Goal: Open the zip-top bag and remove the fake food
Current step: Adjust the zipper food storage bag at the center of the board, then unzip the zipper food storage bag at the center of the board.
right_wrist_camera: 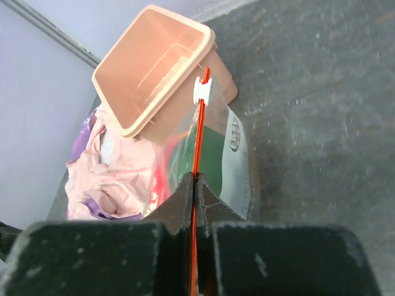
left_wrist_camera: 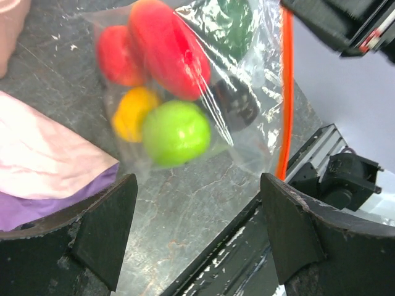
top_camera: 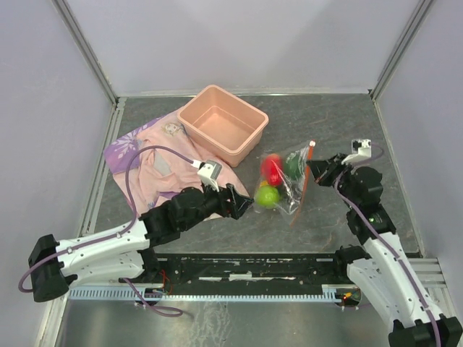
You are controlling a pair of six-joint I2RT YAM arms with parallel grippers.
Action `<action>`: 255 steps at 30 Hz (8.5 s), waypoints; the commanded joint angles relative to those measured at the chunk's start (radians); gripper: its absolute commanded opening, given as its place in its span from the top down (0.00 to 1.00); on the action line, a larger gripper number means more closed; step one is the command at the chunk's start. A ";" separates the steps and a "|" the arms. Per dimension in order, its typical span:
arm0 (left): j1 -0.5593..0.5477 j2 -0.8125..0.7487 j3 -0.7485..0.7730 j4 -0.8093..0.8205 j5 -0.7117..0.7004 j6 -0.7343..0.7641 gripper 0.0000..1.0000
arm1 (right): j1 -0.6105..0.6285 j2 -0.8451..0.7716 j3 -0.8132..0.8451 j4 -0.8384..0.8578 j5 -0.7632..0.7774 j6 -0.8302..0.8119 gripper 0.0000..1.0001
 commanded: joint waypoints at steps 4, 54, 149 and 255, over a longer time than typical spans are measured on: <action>0.005 -0.077 0.016 0.036 0.024 0.308 0.12 | -0.004 0.171 0.316 -0.141 -0.242 -0.425 0.98; 0.307 0.071 -0.332 0.886 0.704 0.700 0.32 | 0.434 0.569 0.623 -0.643 -0.608 -1.056 0.98; 0.333 0.110 -0.194 0.625 0.864 0.326 0.97 | 0.523 0.480 0.378 0.018 -0.598 -0.801 0.46; 0.563 -0.072 -0.138 0.295 0.521 0.365 0.97 | 0.428 0.272 0.346 -0.301 -0.354 -0.858 0.98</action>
